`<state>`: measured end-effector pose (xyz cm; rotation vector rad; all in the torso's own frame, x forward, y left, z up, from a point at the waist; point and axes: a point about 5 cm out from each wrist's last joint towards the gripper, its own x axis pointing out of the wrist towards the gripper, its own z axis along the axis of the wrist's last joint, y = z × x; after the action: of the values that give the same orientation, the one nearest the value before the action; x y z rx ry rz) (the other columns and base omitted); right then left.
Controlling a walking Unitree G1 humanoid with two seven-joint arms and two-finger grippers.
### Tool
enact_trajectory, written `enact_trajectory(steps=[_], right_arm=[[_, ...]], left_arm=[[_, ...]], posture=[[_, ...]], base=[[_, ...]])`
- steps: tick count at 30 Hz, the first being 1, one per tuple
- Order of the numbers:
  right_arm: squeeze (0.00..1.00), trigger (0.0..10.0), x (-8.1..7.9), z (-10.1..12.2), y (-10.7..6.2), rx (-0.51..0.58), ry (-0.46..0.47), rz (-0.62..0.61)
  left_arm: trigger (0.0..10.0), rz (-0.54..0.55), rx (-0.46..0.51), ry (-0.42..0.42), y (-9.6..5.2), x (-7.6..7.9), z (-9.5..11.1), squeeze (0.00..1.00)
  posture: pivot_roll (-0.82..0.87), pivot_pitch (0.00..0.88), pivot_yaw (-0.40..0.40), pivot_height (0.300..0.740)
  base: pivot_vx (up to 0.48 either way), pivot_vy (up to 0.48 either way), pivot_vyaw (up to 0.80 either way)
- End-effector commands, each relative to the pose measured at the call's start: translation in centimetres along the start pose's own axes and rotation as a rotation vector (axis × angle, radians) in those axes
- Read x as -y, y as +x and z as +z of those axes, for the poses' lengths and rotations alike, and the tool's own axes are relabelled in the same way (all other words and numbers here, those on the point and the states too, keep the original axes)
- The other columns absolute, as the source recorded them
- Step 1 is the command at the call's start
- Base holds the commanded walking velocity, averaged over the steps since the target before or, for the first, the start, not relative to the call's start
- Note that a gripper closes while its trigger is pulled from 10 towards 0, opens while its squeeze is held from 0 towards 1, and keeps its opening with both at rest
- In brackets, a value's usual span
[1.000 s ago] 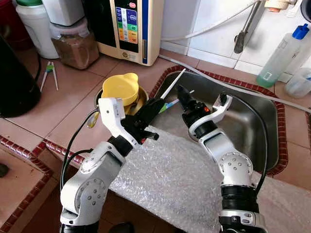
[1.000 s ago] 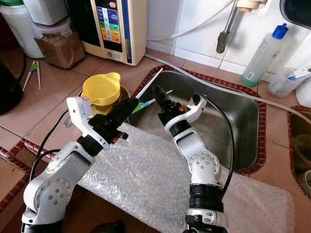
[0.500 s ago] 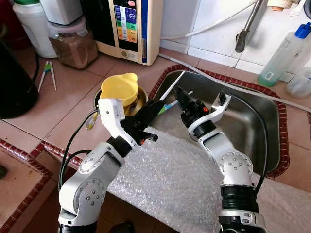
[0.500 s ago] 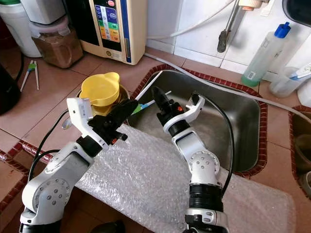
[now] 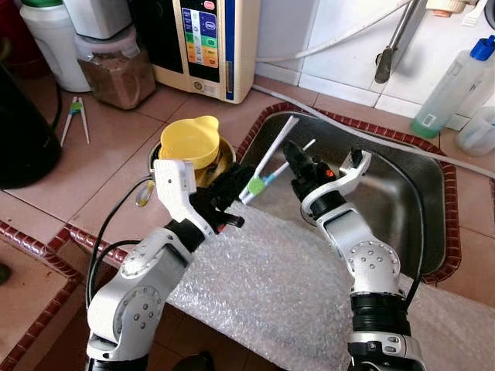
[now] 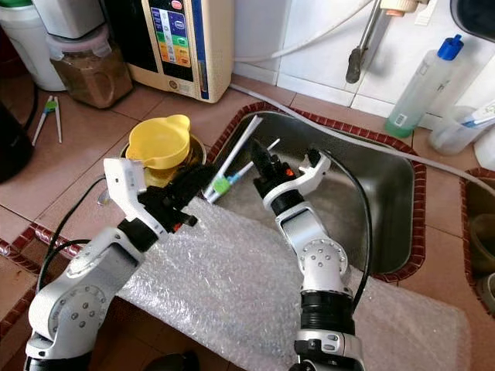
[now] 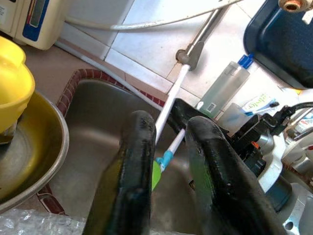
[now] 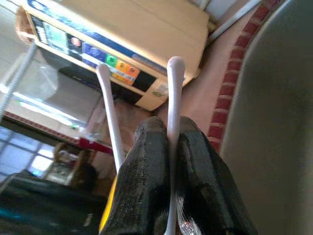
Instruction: Kitchen organization
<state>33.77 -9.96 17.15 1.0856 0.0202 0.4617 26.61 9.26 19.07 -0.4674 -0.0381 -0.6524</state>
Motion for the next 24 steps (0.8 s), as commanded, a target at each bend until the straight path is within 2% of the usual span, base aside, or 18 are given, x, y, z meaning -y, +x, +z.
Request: enact_trajectory(steps=[1,2,5,7,9,11,12,13,15,16,17,19,20,21,22,24], right_arm=[[0.00,0.0,-0.1,0.0,0.4,0.015,-0.051,-0.032],[0.00,0.0,0.4,0.4,0.5,0.040,-0.101,-0.081],[0.00,0.0,0.9,0.8,0.5,0.066,-0.141,-0.123],[0.00,0.0,1.3,1.4,0.5,0.091,-0.225,-0.165],[0.00,0.0,1.7,2.1,0.5,0.110,-0.357,-0.206],[0.00,0.0,2.0,2.9,0.4,0.125,-0.550,-0.252],[0.00,0.0,2.6,3.5,0.3,0.116,-0.762,-0.307],[0.00,0.0,3.1,3.8,0.1,0.107,-0.839,-0.344],[0.00,0.0,3.6,4.0,0.0,0.094,-0.877,-0.370],[0.00,0.0,4.0,4.2,-0.2,0.084,-0.924,-0.395],[0.00,1.3,4.5,4.4,-0.5,0.080,-0.926,-0.422],[0.00,0.9,5.3,4.7,-0.9,0.071,-0.935,-0.456],[1.00,3.3,6.0,4.7,-1.2,0.051,-0.946,-0.483],[1.00,7.6,6.4,4.6,-1.4,0.041,-0.939,-0.498],[1.00,10.0,6.7,4.5,-1.5,0.032,-0.941,-0.513],[1.00,10.0,7.1,4.3,-1.7,0.029,-0.944,-0.530]], left_arm=[[10.0,-0.025,0.004,0.035,0.0,0.5,0.3,1.00],[10.0,-0.024,-0.003,0.044,0.0,0.5,0.2,1.00],[10.0,-0.018,-0.013,0.061,-0.1,0.4,0.1,1.00],[10.0,-0.013,-0.026,0.076,-0.2,0.2,0.0,1.00],[10.0,-0.018,-0.056,0.109,-0.5,0.0,-0.2,1.00],[10.0,-0.014,-0.087,0.139,-0.9,-0.3,-0.4,1.00],[10.0,-0.005,-0.114,0.173,-1.3,-0.7,-0.6,1.00],[10.0,0.000,-0.138,0.200,-1.5,-1.0,-0.8,1.00],[10.0,0.003,-0.162,0.224,-1.8,-1.3,-1.0,1.00],[10.0,0.002,-0.178,0.243,-2.0,-1.4,-1.1,1.00],[10.0,0.002,-0.195,0.260,-2.2,-1.7,-1.2,1.00],[10.0,0.001,-0.214,0.286,-2.5,-1.9,-1.4,1.00],[10.0,0.002,-0.221,0.307,-2.6,-2.0,-1.4,1.00],[10.0,0.001,-0.224,0.310,-2.6,-2.1,-1.4,1.00],[10.0,0.000,-0.225,0.312,-2.6,-2.1,-1.4,1.00],[10.0,-0.003,-0.228,0.317,-2.5,-2.1,-1.5,1.00]], posture=[[0.09,0.148,-0.023,0.740],[0.09,0.149,-0.023,0.740],[0.09,0.148,-0.023,0.740],[0.09,0.147,-0.023,0.740],[0.09,0.147,-0.023,0.740],[0.09,0.147,-0.023,0.740],[0.09,0.146,-0.023,0.740],[0.09,0.146,-0.024,0.740],[0.09,0.146,-0.024,0.740],[0.09,0.146,-0.024,0.740],[0.09,0.146,-0.023,0.740],[0.09,0.146,-0.022,0.740],[0.09,0.147,-0.021,0.740],[0.09,0.147,-0.021,0.740],[0.09,0.147,-0.020,0.740],[0.09,0.147,-0.020,0.740]], base=[[0.000,0.000,0.00],[0.000,0.000,0.00],[0.000,0.000,0.00],[0.000,0.000,0.00],[0.000,0.000,0.00],[0.000,0.000,0.00],[0.000,0.000,0.00],[0.000,0.000,0.00],[0.000,0.000,0.00],[0.000,0.000,0.00],[0.000,0.000,0.00],[0.000,0.000,0.00],[0.000,0.000,0.00],[0.000,0.000,0.00],[0.000,0.000,0.00],[0.000,0.000,0.00]])
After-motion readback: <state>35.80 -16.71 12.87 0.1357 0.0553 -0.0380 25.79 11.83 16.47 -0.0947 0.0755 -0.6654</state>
